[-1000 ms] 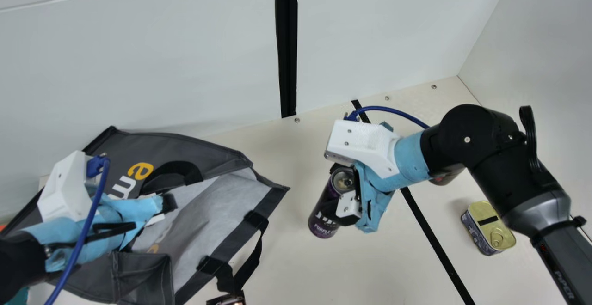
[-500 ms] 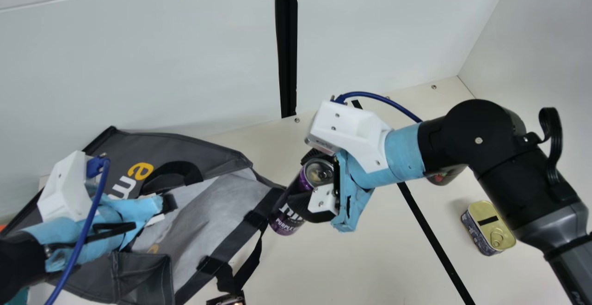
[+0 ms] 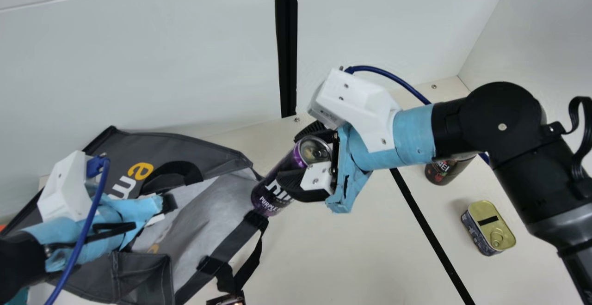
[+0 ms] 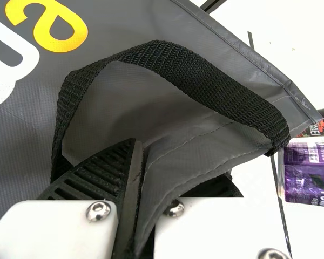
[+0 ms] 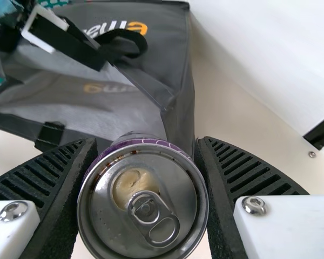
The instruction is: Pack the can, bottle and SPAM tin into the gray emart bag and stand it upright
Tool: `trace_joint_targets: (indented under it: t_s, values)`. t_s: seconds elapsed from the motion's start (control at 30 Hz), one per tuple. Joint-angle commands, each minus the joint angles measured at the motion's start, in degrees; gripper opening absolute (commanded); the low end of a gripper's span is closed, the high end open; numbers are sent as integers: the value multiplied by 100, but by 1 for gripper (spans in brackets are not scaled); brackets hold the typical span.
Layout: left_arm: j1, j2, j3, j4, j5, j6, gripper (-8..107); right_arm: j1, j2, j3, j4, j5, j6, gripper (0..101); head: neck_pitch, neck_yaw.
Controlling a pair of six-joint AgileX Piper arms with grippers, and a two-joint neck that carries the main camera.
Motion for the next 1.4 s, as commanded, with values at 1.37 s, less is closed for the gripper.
trace_joint_targets:
  t_s: [1.37]
  values:
    - [0,0,0,0,0,0,-8,81,170,193,512,-8,105,0,-130,-14]
